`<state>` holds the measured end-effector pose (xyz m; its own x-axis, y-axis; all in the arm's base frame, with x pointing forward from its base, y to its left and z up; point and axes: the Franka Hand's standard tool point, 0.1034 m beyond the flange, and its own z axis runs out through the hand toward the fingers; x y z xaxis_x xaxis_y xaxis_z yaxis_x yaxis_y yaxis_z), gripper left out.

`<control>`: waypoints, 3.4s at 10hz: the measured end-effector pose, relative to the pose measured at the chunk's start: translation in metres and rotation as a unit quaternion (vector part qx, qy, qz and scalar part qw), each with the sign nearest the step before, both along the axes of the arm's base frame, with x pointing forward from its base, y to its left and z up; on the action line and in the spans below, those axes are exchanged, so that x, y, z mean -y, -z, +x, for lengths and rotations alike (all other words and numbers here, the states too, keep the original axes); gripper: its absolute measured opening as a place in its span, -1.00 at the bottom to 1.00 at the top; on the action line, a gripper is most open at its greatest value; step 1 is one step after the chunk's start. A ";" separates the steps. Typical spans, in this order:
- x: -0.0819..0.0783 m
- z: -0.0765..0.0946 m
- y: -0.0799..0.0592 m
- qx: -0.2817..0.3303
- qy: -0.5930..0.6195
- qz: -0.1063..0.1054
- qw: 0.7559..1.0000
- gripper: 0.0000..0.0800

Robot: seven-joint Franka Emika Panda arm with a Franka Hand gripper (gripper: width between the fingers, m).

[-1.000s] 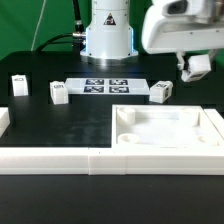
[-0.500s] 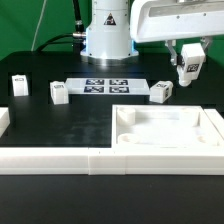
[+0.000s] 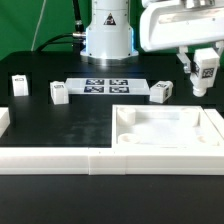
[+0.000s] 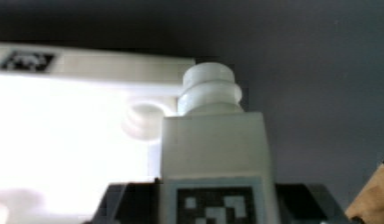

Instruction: Assemble one leg

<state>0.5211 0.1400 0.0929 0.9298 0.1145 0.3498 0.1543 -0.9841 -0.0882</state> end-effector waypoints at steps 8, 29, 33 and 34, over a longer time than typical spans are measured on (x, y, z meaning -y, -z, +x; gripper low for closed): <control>0.006 0.048 -0.009 0.033 -0.011 0.000 0.999 -0.28; 0.026 0.106 0.029 0.125 -0.040 -0.018 0.991 -0.28; 0.026 0.106 0.029 0.127 -0.039 -0.018 0.991 0.26; 0.026 0.106 0.029 0.127 -0.039 -0.018 0.991 0.26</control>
Offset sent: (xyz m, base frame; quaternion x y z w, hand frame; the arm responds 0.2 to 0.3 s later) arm 0.0000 0.0000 0.0000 0.0000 0.0000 0.0000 1.0000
